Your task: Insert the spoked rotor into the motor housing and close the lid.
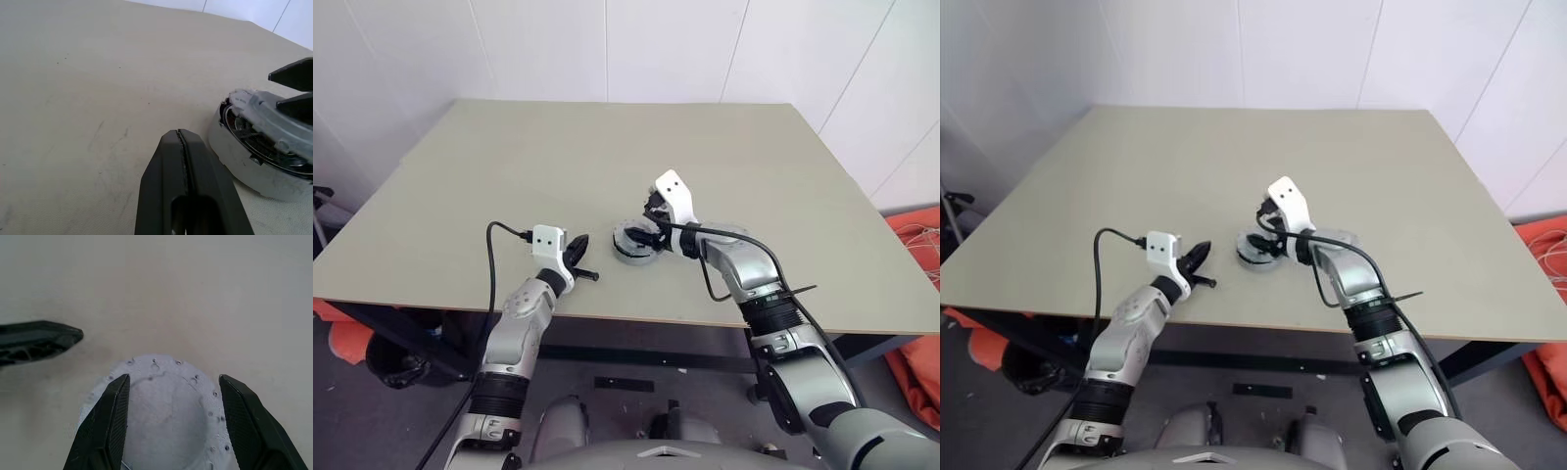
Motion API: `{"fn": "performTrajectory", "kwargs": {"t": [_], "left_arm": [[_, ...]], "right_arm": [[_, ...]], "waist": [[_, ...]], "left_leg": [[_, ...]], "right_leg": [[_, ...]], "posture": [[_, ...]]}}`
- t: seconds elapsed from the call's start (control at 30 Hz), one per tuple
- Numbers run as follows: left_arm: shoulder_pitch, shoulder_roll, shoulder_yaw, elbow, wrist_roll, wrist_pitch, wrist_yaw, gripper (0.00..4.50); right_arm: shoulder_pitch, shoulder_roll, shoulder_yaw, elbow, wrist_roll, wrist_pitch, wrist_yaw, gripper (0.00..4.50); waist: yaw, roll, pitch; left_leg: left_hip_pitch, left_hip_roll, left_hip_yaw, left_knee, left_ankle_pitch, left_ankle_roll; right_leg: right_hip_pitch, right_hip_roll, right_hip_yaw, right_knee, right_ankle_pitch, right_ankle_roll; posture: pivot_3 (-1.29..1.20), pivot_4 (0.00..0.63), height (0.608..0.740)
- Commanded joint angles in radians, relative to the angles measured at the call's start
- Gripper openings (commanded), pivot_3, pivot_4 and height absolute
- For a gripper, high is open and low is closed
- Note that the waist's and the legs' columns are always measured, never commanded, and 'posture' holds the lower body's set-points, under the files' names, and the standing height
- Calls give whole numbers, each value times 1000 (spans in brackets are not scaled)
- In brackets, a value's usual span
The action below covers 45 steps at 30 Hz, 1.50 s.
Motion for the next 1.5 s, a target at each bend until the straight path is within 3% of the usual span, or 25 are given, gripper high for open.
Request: {"fn": "performTrajectory", "kwargs": {"t": [0.03,0.3,0.67,0.77,0.83,1.23,1.5], "left_arm": [[-13,4,4,-41,-7,-3,-5,0],[-19,4,3,-31,-6,-5,-6,0],[-17,9,8,-30,-7,-5,-6,0],[-19,11,8,-26,-7,-6,-8,0],[-21,12,8,-23,-7,-7,-9,0],[-17,13,6,-12,-4,-20,-13,0],[-14,15,12,-17,-2,-19,-11,0]], "right_arm": [[1,-23,-23,-81,37,-145,66,3287],[-52,-106,-4,116,46,-285,267,3287],[-191,-91,9,490,-30,-668,352,3287],[-224,-83,15,564,-40,-721,381,3872],[-239,-79,16,604,-48,-746,395,4462],[-342,-51,6,816,-89,-840,478,4462],[-385,-61,8,900,-101,-821,619,4462]], "waist": [[0,0,0],[1,0,0],[-1,0,0],[-1,0,0],[-1,0,0],[-1,0,0],[-1,0,0]], "left_leg": [[0,0,0,0,0,0],[0,0,0,0,-1,2],[-5,0,0,2,-3,6],[-6,0,0,4,-4,7],[-6,0,0,4,-4,8],[-7,1,0,5,-4,9],[-8,2,0,8,-4,14]], "right_leg": [[0,0,0,0,0,0],[1,0,0,0,0,0],[-3,0,-1,0,0,0],[-3,0,-1,0,0,0],[-3,0,-1,0,0,0],[-3,0,-2,1,0,0],[-3,0,-2,1,0,-1]], "posture": [[0,0,740],[0,0,740],[0,0,740],[0,0,740],[0,0,740],[0,0,740],[0,0,740]]}}
